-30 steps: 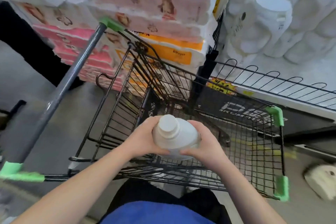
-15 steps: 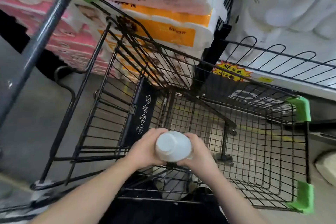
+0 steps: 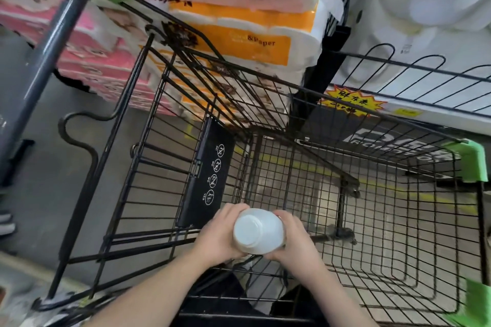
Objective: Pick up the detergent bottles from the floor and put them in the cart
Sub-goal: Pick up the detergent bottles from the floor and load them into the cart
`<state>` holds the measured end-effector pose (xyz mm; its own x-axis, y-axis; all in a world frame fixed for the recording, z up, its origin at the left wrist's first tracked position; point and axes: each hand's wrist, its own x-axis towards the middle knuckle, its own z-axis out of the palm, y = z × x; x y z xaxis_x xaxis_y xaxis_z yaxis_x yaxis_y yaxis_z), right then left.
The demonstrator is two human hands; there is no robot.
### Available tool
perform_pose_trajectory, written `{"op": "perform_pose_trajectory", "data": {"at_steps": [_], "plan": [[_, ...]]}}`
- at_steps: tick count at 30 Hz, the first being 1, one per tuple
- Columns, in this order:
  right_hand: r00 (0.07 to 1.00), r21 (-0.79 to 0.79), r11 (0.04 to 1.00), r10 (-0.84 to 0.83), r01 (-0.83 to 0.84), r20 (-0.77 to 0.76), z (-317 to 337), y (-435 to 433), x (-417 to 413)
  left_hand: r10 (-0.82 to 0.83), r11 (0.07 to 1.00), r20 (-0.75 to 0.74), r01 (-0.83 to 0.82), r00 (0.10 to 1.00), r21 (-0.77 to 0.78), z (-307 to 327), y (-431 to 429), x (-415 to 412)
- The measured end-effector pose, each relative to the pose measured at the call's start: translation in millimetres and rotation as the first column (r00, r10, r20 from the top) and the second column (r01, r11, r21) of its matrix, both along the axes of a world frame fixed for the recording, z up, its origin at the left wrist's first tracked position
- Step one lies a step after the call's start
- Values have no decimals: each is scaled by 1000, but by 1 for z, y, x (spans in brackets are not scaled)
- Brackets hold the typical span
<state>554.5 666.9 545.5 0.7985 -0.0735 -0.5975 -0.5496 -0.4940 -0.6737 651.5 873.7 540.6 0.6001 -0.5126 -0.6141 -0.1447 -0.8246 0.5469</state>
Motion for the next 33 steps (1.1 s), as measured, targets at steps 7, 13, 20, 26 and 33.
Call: {"op": "perform_pose_trajectory", "data": {"at_steps": [7, 13, 20, 26, 33], "plan": [[996, -53, 995, 79, -80, -33, 6, 6, -2, -40, 999, -67, 42, 997, 29, 0, 2, -3], [993, -35, 994, 106, -108, -45, 18, 3, -2, -15, 999, -89, 18, 996, 34, 8, 4, -6], [994, 22, 996, 80, -82, 74, 63, -15, 8, -87, 996, -17, 88, 996, 18, 48, 3, 15], [937, 6, 1000, 11, -14, 349, 137, -42, 45, -75, 985, 172, 100, 982, -142, 125, -18, 62], [698, 35, 970, -197, 240, 688, 275, -82, 76, 108, 862, 399, 114, 911, -494, 269, -68, 105]]}}
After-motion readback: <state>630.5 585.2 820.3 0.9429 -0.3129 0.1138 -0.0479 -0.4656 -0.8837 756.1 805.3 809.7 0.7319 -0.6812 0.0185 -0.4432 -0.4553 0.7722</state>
